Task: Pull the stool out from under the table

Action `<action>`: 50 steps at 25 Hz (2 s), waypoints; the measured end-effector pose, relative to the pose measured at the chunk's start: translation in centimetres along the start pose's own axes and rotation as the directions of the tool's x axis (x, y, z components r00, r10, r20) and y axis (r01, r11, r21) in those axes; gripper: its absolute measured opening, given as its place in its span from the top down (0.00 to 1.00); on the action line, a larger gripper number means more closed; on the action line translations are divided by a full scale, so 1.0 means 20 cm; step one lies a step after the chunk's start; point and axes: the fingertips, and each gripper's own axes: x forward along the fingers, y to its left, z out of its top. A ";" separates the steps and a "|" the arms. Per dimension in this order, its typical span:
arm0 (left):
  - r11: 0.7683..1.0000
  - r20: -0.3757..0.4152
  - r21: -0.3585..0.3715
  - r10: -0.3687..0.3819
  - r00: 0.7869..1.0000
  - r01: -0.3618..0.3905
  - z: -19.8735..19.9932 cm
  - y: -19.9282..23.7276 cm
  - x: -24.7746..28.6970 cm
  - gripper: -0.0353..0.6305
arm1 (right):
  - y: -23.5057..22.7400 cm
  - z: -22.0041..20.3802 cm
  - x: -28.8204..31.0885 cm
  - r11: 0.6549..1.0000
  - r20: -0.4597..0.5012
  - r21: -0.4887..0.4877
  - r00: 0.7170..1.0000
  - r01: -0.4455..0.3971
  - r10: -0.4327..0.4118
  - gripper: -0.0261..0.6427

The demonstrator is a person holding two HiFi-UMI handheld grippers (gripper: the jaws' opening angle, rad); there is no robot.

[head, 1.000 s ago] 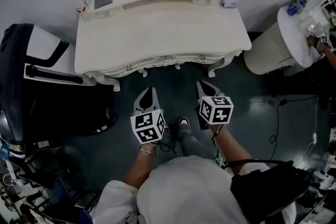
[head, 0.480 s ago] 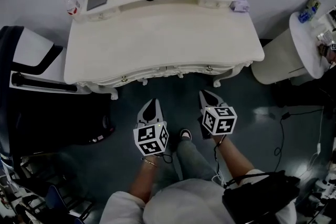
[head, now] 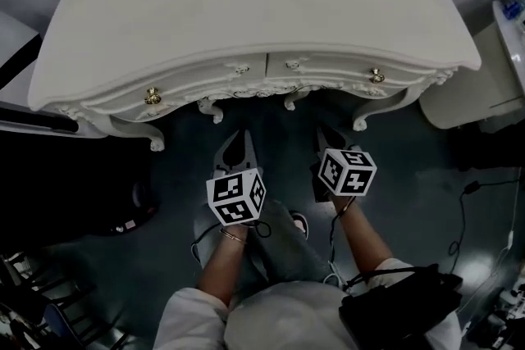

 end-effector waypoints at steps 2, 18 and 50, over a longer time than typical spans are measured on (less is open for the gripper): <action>1.000 0.010 0.009 0.003 1.000 -0.003 -0.15 0.09 0.14 0.94 | -0.07 -0.10 0.15 1.000 0.031 0.010 1.000 -0.003 0.003 0.96; 0.997 -0.005 0.018 0.078 0.997 -0.078 -0.77 0.46 0.67 0.94 | -0.43 -0.51 0.70 1.000 0.079 0.015 0.997 0.005 -0.006 0.96; 0.931 0.035 0.112 0.346 0.938 -0.348 -0.67 0.97 0.71 0.53 | -0.49 -0.37 1.00 0.998 0.143 -0.051 0.989 0.028 -0.020 0.53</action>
